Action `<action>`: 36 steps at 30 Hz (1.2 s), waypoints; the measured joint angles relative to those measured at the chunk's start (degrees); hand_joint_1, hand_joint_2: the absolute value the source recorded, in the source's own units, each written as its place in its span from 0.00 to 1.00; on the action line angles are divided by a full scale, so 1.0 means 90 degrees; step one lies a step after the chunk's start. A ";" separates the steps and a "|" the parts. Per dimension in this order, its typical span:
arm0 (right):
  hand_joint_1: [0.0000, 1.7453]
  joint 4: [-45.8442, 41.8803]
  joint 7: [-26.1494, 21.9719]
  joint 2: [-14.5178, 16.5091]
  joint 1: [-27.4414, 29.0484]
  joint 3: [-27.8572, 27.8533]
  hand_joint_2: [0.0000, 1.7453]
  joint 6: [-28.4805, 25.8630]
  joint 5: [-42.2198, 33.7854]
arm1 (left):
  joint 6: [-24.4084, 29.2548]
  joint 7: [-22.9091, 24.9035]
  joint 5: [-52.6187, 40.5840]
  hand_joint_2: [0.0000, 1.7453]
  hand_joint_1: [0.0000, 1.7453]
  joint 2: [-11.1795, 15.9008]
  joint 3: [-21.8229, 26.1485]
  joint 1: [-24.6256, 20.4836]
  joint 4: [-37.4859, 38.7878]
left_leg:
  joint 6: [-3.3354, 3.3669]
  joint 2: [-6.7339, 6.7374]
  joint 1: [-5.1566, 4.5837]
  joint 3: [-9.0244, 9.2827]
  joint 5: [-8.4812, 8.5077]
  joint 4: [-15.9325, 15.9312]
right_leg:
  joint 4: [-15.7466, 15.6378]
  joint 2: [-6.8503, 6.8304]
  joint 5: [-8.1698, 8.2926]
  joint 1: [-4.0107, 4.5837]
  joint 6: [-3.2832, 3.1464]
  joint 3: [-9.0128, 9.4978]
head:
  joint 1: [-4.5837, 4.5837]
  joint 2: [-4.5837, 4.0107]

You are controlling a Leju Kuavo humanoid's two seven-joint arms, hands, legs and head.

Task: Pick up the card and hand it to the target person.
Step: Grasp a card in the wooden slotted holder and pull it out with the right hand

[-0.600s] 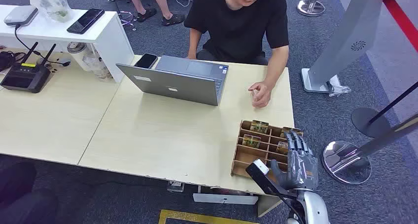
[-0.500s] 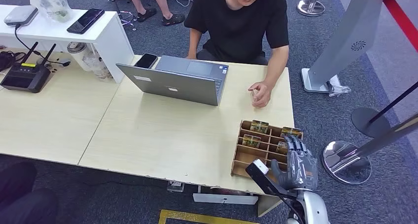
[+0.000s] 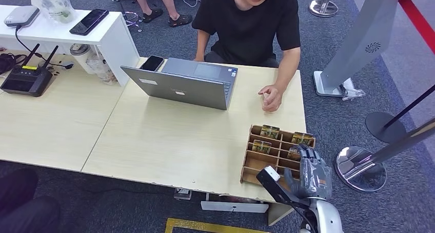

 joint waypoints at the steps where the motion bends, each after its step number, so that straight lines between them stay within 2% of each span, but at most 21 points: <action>1: 0.49 -0.0024 0.0005 0.0001 0.0007 -0.0001 1.00 0.0004 0.0002 | -0.0009 0.0000 -0.0004 0.00 0.00 0.0000 0.0000 0.0000 0.0000 | 0.0000 0.0000 0.0000 0.0000 0.0000 0.0000 | 0.0000 0.0000 0.0000 0.0000 0.0000 0.0000 | 0.0000 0.0000; 5: 0.71 -0.0121 0.0019 0.0002 0.0017 -0.0002 1.00 0.0010 0.0005 | -0.0026 0.0000 -0.0008 0.00 0.00 -0.0001 0.0000 -0.0002 0.0000 | 0.0000 0.0000 0.0000 0.0001 0.0000 0.0000 | 0.0000 0.0001 0.0000 0.0000 0.0000 0.0000 | 0.0000 0.0000; 9: 0.78 -0.0192 0.0019 0.0002 0.0046 -0.0003 1.00 0.0010 0.0008 | -0.0038 0.0000 -0.0012 0.00 0.00 -0.0001 0.0000 -0.0004 0.0000 | 0.0000 0.0000 0.0000 0.0001 0.0000 0.0000 | 0.0000 0.0000 0.0000 0.0000 0.0000 0.0000 | -0.0001 0.0000; 28: 0.90 -0.0336 -0.0167 0.0002 0.0071 -0.0003 1.00 -0.0009 0.0120 | -0.0180 -0.0029 -0.0131 0.00 0.00 0.0067 -0.0007 -0.0005 0.0000 | 0.0000 0.0000 0.0000 -0.0001 0.0000 0.0000 | 0.0000 0.0000 -0.0001 0.0000 0.0000 0.0001 | 0.0000 0.0000; 36: 0.93 -0.0864 -0.0412 -0.0005 0.0042 -0.0001 1.00 -0.0304 0.0335 | -0.0179 -0.0124 -0.0180 0.00 0.00 0.0067 -0.0018 -0.0003 0.0000 | 0.0000 0.0000 0.0000 -0.0001 0.0000 0.0000 | 0.0000 0.0000 -0.0001 0.0000 0.0000 0.0001 | 0.0000 0.0000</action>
